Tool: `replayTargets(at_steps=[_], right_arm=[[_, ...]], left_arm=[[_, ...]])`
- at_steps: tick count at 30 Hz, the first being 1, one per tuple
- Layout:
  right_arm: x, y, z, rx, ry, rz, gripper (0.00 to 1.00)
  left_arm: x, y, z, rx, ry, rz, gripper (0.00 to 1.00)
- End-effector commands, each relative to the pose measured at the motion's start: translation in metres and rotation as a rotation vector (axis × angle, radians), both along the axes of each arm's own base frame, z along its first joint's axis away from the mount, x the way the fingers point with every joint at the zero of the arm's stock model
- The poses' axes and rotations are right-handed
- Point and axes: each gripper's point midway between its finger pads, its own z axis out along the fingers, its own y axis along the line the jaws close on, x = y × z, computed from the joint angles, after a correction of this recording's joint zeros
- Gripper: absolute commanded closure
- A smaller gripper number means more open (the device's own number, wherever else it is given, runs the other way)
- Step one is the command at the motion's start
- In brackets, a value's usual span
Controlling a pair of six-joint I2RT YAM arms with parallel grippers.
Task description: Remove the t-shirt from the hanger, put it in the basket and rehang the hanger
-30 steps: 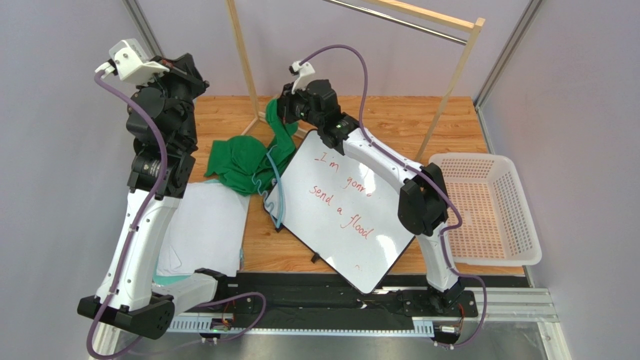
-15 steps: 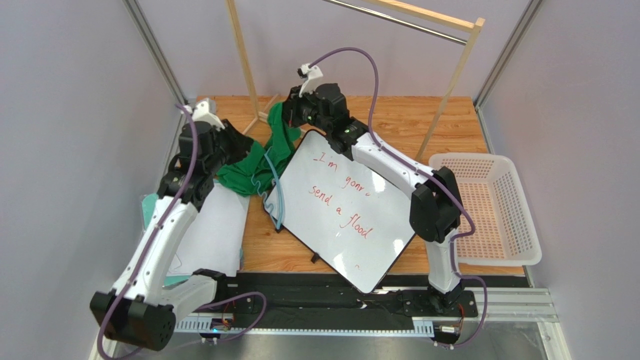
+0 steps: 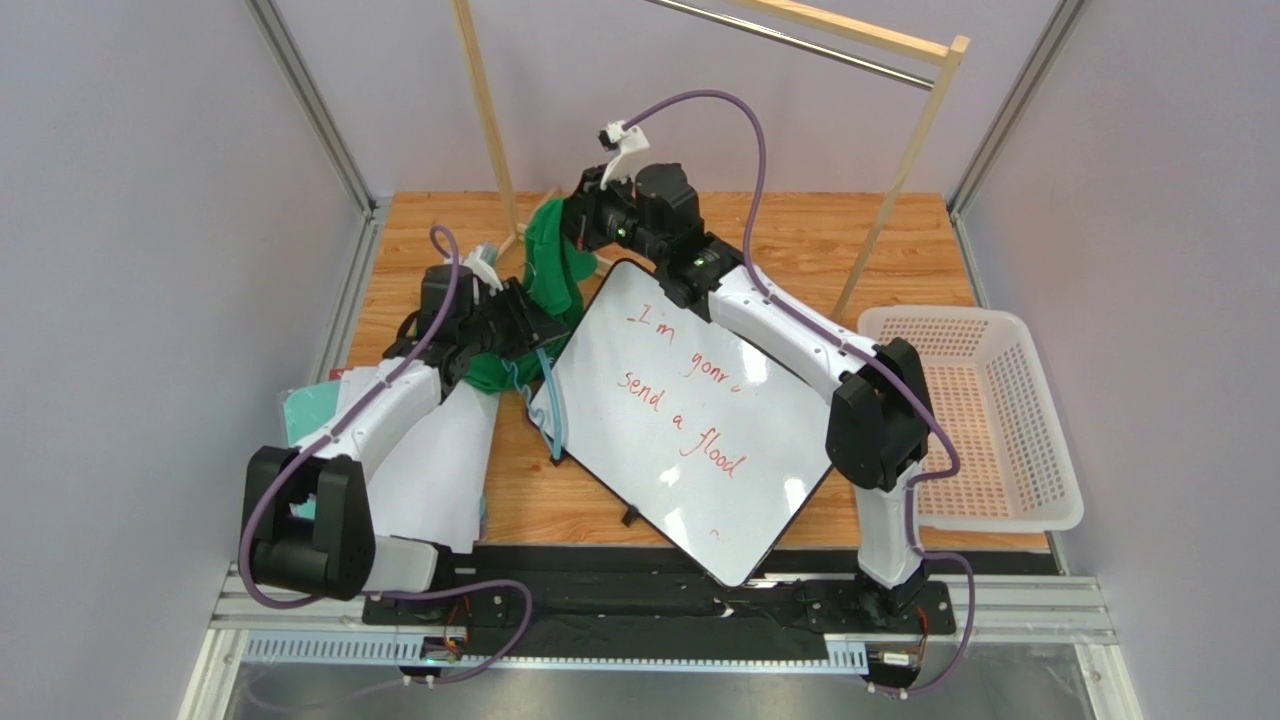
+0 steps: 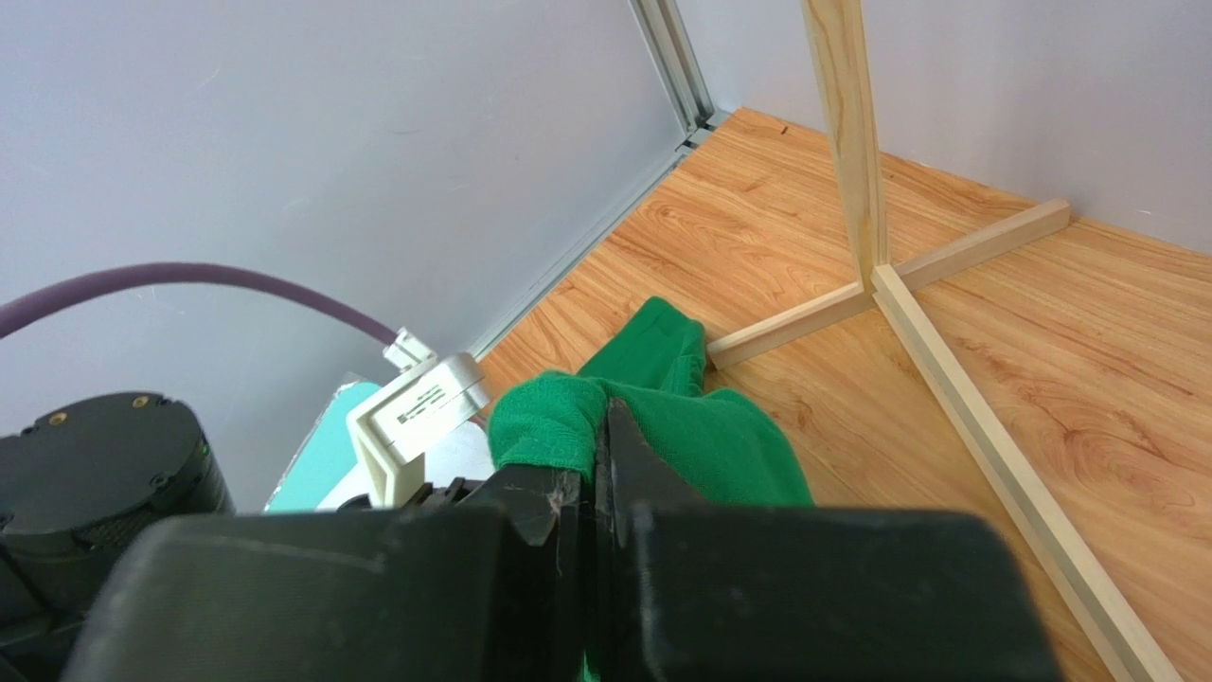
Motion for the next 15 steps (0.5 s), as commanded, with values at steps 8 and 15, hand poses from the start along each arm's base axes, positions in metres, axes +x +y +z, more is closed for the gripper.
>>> replayTargets(at_steps=[8, 15], right_arm=[[-0.013, -0.009, 0.052, 0.091, -0.086, 0.002, 1.00], [-0.016, -0.009, 0.052, 0.105, -0.073, 0.009, 1.00]], left_arm=[[-0.029, 0.028, 0.022, 0.009, -0.104, 0.165, 0.54], [-0.029, 0.031, 0.002, 0.006, -0.054, 0.198, 0.43]])
